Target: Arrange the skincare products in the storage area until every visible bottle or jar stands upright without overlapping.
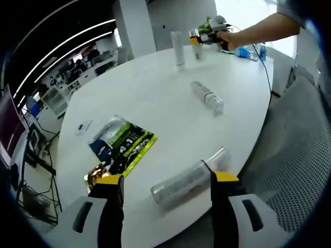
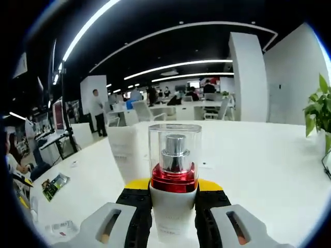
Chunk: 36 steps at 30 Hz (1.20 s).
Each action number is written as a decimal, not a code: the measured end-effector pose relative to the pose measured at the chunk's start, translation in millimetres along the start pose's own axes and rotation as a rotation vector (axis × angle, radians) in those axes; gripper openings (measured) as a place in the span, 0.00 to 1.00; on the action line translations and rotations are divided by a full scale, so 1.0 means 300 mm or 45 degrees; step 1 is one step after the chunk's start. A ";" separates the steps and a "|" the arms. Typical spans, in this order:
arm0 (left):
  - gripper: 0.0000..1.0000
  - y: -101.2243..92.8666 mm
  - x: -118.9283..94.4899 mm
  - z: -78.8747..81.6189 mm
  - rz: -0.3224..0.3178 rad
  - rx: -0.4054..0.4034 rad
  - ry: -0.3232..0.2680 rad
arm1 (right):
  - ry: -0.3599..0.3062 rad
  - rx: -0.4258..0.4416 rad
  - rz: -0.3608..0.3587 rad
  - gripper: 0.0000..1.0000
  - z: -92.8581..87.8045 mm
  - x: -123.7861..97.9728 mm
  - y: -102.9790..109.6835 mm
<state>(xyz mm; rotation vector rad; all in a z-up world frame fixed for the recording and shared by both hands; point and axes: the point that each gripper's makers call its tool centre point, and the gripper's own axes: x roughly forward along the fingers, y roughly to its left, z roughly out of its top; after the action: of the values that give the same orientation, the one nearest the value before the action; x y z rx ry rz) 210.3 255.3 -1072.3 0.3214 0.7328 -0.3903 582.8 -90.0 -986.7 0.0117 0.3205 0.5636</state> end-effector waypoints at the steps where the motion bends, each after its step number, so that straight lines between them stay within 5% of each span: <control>1: 0.64 0.000 0.000 -0.001 0.000 0.000 0.002 | 0.000 0.002 -0.002 0.25 -0.005 0.003 -0.005; 36: 0.63 -0.004 0.007 -0.017 -0.010 0.001 0.032 | -0.122 -0.105 0.007 0.26 -0.057 0.070 -0.008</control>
<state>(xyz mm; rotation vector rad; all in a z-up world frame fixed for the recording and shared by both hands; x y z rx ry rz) 208.1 255.8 -1077.5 0.3245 0.7590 -0.3943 595.6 -82.1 -1009.5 -0.0396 0.2037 0.5796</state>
